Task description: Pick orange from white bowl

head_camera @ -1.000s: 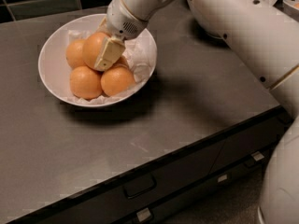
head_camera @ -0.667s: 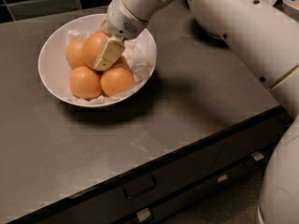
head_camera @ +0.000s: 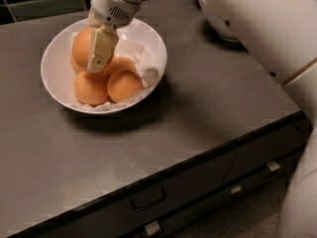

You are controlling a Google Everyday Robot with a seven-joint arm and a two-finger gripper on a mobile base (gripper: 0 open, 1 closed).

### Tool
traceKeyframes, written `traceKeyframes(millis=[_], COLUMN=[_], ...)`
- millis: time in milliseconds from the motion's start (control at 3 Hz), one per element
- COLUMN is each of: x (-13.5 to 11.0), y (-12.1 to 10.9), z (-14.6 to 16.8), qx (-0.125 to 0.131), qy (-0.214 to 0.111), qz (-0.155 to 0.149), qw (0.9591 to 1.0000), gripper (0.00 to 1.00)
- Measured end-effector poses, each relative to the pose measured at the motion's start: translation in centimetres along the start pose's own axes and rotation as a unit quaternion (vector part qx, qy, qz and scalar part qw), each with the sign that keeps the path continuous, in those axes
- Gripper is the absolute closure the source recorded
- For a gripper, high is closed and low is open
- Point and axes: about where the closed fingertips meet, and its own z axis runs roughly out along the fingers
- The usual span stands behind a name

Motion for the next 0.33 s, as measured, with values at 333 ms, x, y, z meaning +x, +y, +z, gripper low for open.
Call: traceKeyframes(millis=[333], x=[-0.34], y=[0.0], z=[-0.13], qx=[0.002], qy=[0.003], qz=[-0.004], qw=[1.0], gripper=[1.0])
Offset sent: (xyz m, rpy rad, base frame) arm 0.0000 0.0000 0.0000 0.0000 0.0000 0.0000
